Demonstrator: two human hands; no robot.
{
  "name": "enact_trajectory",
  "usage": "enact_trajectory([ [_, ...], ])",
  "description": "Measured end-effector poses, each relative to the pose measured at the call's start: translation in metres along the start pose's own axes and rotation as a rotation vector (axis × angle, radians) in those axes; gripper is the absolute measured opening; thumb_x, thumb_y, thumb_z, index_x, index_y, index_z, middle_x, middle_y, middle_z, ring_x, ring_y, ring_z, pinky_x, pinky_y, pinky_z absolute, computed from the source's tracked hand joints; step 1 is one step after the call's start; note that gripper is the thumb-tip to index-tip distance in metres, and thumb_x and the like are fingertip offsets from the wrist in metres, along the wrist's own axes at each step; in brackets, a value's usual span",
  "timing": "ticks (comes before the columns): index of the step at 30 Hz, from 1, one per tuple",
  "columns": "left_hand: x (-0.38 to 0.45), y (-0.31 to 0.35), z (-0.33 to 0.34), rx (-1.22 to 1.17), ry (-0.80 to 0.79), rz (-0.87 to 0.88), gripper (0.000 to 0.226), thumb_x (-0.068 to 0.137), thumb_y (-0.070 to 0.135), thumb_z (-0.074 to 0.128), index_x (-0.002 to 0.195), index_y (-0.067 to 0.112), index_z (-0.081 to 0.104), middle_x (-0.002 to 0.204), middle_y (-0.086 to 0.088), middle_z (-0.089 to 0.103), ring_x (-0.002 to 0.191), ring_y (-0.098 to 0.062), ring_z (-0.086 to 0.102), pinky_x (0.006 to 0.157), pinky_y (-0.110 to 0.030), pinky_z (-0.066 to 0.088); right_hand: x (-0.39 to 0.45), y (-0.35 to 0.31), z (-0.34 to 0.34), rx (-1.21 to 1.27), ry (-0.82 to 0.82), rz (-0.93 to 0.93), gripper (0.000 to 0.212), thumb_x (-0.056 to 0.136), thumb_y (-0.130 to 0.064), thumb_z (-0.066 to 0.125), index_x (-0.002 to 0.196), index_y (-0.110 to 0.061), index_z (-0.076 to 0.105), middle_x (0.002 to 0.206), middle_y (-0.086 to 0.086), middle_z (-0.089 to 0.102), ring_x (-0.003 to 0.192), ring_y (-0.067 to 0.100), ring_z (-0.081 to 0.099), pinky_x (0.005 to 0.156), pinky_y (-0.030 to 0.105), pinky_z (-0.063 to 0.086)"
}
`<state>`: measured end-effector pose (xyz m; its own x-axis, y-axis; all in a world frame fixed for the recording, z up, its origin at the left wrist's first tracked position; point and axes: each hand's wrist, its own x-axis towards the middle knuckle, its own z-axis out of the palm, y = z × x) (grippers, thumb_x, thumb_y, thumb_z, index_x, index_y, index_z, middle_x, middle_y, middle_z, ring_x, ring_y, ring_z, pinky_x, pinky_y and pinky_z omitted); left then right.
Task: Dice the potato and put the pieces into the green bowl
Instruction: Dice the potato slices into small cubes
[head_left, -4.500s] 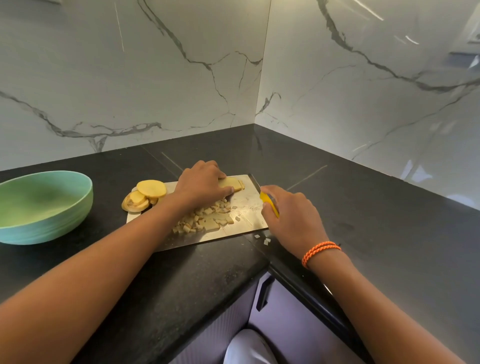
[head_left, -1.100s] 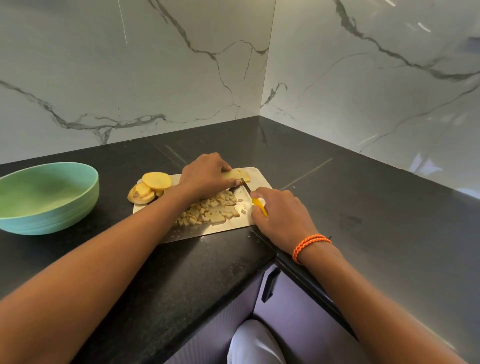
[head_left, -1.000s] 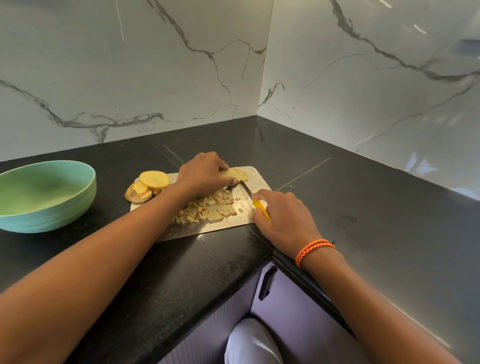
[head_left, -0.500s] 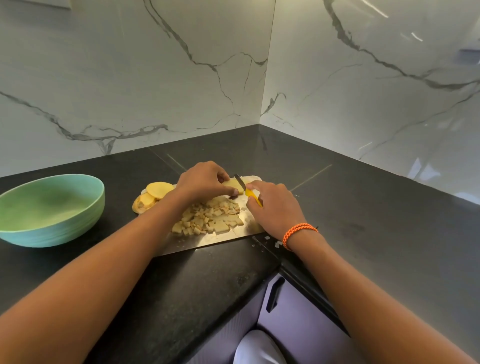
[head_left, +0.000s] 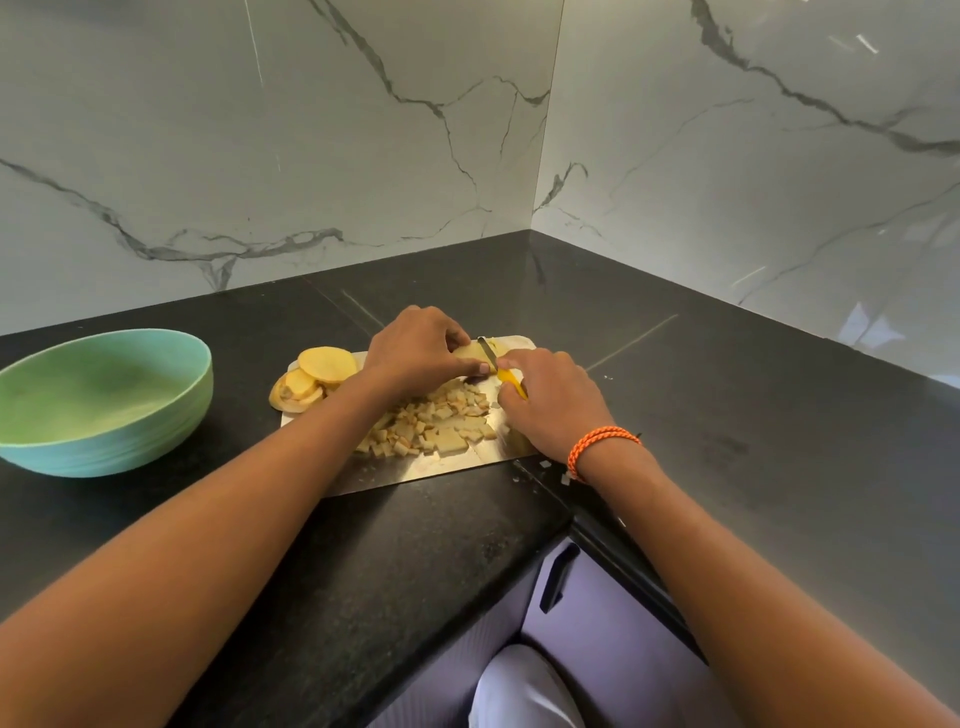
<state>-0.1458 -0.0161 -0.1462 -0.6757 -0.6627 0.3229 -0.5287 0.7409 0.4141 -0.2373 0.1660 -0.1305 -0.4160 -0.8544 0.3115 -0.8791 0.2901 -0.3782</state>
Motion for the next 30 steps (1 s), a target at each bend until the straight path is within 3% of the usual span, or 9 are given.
enact_trajectory([
  [5, 0.0, 0.003, 0.001, 0.025, 0.019, -0.01, 0.048, 0.082, 0.063, 0.081, 0.115, 0.028, 0.081, 0.108, 0.013, 0.076, 0.092, -0.009, 0.064, 0.059, -0.021, 0.039, -0.012, 0.0, -0.003, -0.014, -0.026, -0.008, 0.04, 0.101, -0.031, 0.051, 0.14, -0.025, 0.058, 0.125, 0.01, 0.063, 0.108, 0.029, 0.061, 0.09, 0.042, 0.052],
  [10, -0.004, 0.007, 0.001, 0.047, 0.017, -0.011, 0.048, 0.086, 0.063, 0.077, 0.118, 0.027, 0.08, 0.107, 0.013, 0.075, 0.09, -0.009, 0.064, 0.06, -0.021, 0.039, -0.033, 0.009, -0.011, -0.015, -0.024, -0.018, 0.039, 0.1, -0.034, 0.054, 0.137, -0.028, 0.06, 0.096, 0.0, 0.066, 0.083, 0.019, 0.062, 0.077, 0.035, 0.053],
  [13, -0.004, 0.007, -0.001, 0.049, 0.006, -0.01, 0.051, 0.086, 0.064, 0.076, 0.12, 0.027, 0.078, 0.109, 0.011, 0.073, 0.093, -0.01, 0.063, 0.063, -0.022, 0.041, -0.044, 0.013, -0.015, -0.032, -0.021, -0.02, 0.039, 0.099, -0.035, 0.055, 0.137, -0.029, 0.06, 0.089, -0.002, 0.063, 0.077, 0.019, 0.06, 0.077, 0.039, 0.056],
  [16, -0.005, 0.006, -0.002, 0.049, -0.01, 0.007, 0.052, 0.086, 0.064, 0.076, 0.121, 0.026, 0.078, 0.11, 0.011, 0.072, 0.094, -0.009, 0.062, 0.064, -0.022, 0.041, -0.048, 0.013, -0.02, -0.011, -0.014, -0.029, 0.038, 0.1, -0.034, 0.054, 0.137, -0.028, 0.06, 0.079, -0.005, 0.057, 0.068, 0.014, 0.054, 0.071, 0.034, 0.054],
  [21, -0.002, 0.001, -0.009, 0.005, -0.079, 0.024, 0.059, 0.082, 0.068, 0.077, 0.126, 0.028, 0.076, 0.113, 0.011, 0.073, 0.098, -0.009, 0.063, 0.069, -0.025, 0.045, -0.035, 0.012, -0.019, 0.046, 0.107, -0.019, 0.041, 0.097, -0.032, 0.053, 0.137, -0.029, 0.061, 0.065, -0.005, 0.051, 0.056, 0.01, 0.043, 0.064, 0.036, 0.054],
  [24, 0.0, -0.007, -0.014, -0.03, -0.103, 0.01, 0.06, 0.078, 0.069, 0.079, 0.122, 0.028, 0.078, 0.107, 0.012, 0.074, 0.094, -0.008, 0.065, 0.071, -0.027, 0.05, -0.022, 0.008, -0.012, 0.043, 0.111, -0.009, 0.042, 0.098, -0.034, 0.051, 0.139, -0.029, 0.06, 0.07, -0.002, 0.055, 0.06, 0.014, 0.048, 0.067, 0.037, 0.056],
  [28, 0.0, -0.008, -0.014, -0.031, -0.089, 0.017, 0.052, 0.079, 0.067, 0.08, 0.115, 0.029, 0.079, 0.103, 0.013, 0.073, 0.091, -0.007, 0.064, 0.064, -0.024, 0.045, -0.009, 0.002, -0.002, 0.031, 0.05, 0.015, 0.042, 0.099, -0.035, 0.051, 0.14, -0.029, 0.058, 0.106, 0.007, 0.07, 0.096, 0.027, 0.063, 0.083, 0.041, 0.056],
  [30, 0.0, -0.007, -0.012, -0.022, -0.074, 0.023, 0.052, 0.08, 0.067, 0.08, 0.115, 0.029, 0.079, 0.103, 0.013, 0.073, 0.092, -0.008, 0.064, 0.063, -0.023, 0.043, -0.005, -0.001, 0.002, 0.022, 0.049, 0.017, 0.043, 0.099, -0.035, 0.051, 0.14, -0.029, 0.058, 0.112, 0.008, 0.07, 0.101, 0.028, 0.063, 0.086, 0.044, 0.056],
])
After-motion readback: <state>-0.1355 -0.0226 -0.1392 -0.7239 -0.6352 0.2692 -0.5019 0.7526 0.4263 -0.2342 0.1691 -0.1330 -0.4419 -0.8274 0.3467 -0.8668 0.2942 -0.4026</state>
